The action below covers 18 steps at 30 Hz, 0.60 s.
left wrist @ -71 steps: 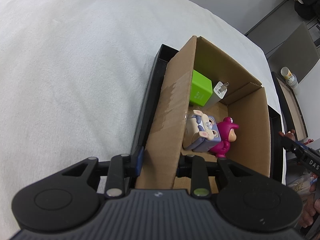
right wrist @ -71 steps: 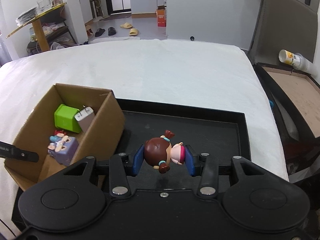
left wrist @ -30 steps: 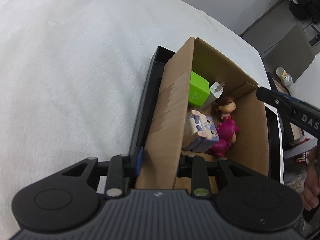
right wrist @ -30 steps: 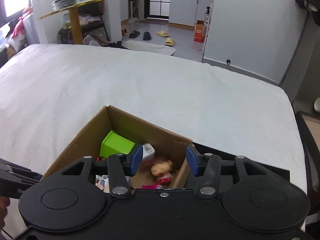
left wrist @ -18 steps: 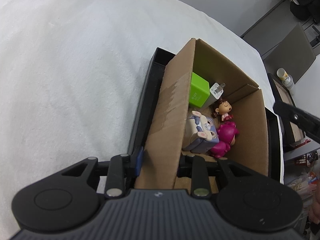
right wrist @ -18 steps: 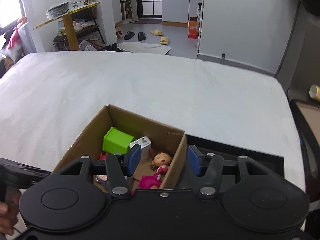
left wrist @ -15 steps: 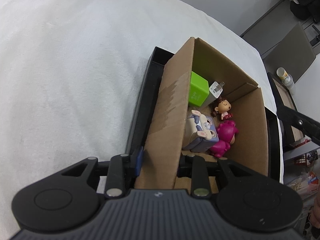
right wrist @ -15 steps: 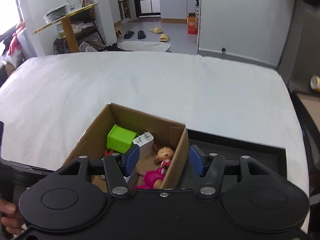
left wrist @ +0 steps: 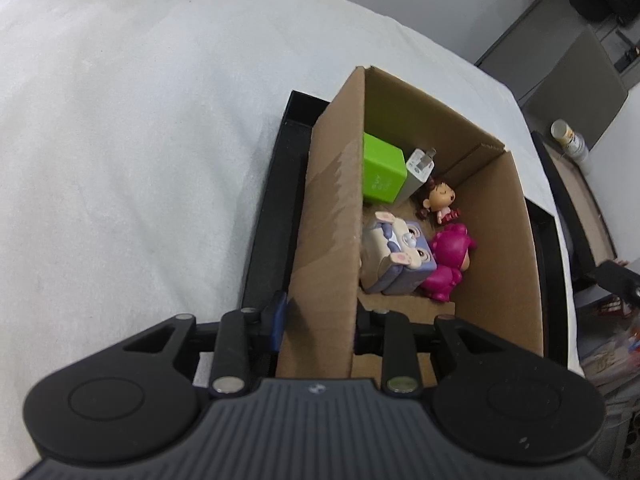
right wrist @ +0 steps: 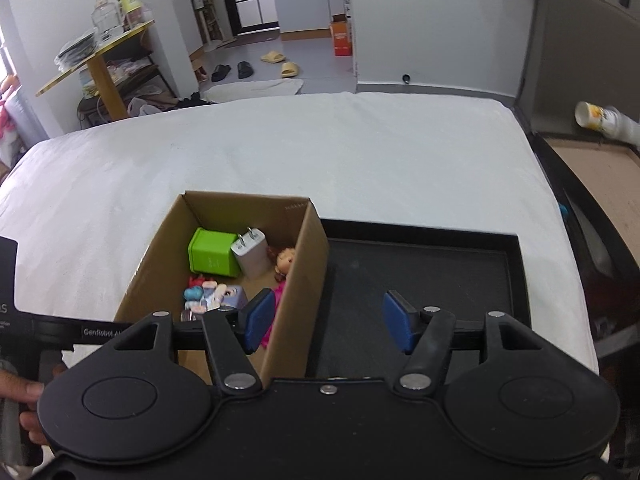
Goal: Organize rigid objects
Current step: 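Open the left gripper to release the box while lifting the right gripper away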
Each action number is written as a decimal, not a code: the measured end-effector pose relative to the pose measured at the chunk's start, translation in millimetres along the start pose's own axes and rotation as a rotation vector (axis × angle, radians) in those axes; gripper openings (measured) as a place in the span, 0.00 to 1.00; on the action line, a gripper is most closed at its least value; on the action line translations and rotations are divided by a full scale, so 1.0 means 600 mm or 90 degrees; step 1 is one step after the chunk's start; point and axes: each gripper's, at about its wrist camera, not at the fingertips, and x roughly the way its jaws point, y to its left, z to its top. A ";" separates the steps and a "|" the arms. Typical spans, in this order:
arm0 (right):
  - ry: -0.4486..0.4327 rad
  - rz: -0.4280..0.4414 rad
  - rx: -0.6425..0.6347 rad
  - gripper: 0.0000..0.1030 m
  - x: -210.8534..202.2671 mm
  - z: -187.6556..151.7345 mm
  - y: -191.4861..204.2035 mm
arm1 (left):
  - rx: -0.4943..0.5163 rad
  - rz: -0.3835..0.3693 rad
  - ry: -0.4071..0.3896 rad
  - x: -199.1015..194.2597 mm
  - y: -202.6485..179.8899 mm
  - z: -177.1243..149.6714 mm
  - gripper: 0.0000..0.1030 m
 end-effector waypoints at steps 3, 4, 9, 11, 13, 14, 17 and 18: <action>0.007 0.001 0.028 0.62 -0.014 -0.011 -0.014 | 0.005 0.012 0.011 -0.005 -0.005 0.004 0.29; 0.008 0.003 0.035 0.65 -0.020 -0.014 -0.017 | 0.008 0.018 0.014 -0.007 -0.006 0.006 0.30; -0.001 -0.001 0.061 0.75 -0.050 -0.027 -0.034 | 0.016 0.041 0.049 -0.030 -0.009 0.016 0.34; -0.002 -0.004 0.075 0.78 -0.061 -0.031 -0.040 | 0.021 0.047 0.055 -0.049 -0.013 0.020 0.37; -0.004 -0.003 0.088 0.81 -0.071 -0.034 -0.046 | 0.024 0.049 0.052 -0.072 -0.017 0.025 0.42; -0.007 -0.002 0.093 0.82 -0.076 -0.034 -0.049 | 0.027 0.050 0.049 -0.083 -0.020 0.027 0.45; -0.018 -0.001 0.105 0.90 -0.090 -0.037 -0.050 | 0.036 0.059 0.045 -0.114 -0.030 0.030 0.51; -0.023 -0.002 0.109 0.92 -0.095 -0.038 -0.051 | 0.038 0.059 0.046 -0.124 -0.033 0.030 0.54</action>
